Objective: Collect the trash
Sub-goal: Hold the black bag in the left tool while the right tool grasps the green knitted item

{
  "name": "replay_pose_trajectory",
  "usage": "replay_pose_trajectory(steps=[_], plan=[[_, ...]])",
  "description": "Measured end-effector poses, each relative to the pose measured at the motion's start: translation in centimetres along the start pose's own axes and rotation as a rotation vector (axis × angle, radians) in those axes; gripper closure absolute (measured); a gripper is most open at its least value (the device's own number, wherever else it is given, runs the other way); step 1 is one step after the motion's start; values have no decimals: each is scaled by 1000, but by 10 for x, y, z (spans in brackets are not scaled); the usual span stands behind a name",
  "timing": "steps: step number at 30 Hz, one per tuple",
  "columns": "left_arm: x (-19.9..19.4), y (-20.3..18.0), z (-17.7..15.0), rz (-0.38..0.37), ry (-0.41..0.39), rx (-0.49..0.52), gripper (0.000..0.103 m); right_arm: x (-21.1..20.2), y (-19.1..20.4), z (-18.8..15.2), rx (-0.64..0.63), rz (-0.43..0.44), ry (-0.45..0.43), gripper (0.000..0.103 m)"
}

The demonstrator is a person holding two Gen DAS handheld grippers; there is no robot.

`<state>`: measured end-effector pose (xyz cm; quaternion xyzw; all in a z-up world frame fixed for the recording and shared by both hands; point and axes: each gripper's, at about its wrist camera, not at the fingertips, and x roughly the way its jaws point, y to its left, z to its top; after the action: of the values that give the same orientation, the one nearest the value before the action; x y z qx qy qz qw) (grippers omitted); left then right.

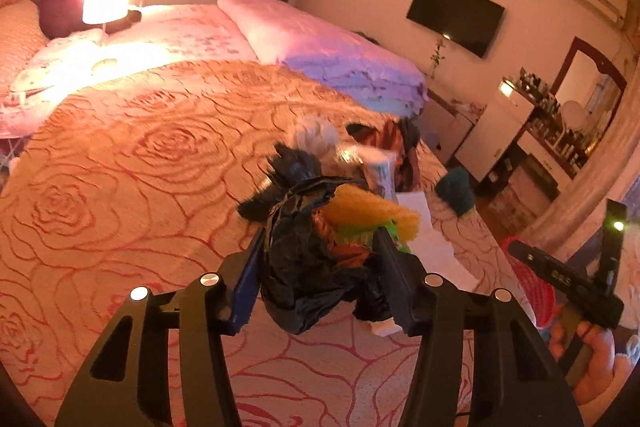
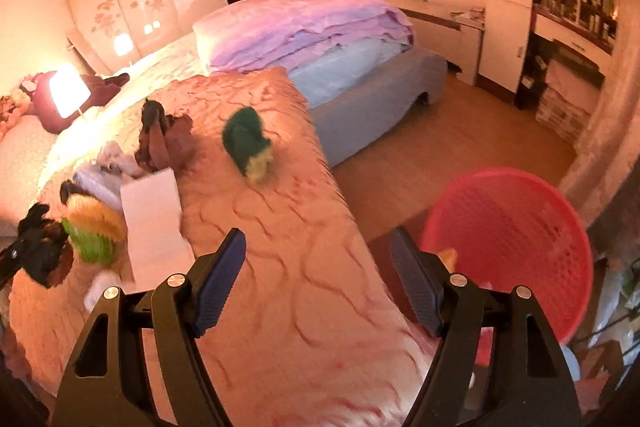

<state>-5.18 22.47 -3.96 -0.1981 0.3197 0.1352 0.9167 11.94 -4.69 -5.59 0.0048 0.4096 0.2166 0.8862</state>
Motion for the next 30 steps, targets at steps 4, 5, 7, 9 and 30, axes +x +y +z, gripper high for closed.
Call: replay_pose_trajectory(steps=[4, 5, 7, 9, 30], plan=[[-6, 3, 4, 14, -30, -7, 52, 24, 12, 18, -19, 13, 15, 31], [-7, 4, 5, 15, -31, -8, 52, 32, 16, 23, -28, 12, 20, 31], [-7, 6, 5, 18, -32, -12, 52, 40, 21, 30, -32, 20, 25, 31], [-7, 8, 6, 19, -34, -13, 52, 47, 28, 39, -43, 34, 19, 31], [-1, 10, 3, 30, -30, 4, 52, 69, 48, 40, -138, 66, 90, 67]])
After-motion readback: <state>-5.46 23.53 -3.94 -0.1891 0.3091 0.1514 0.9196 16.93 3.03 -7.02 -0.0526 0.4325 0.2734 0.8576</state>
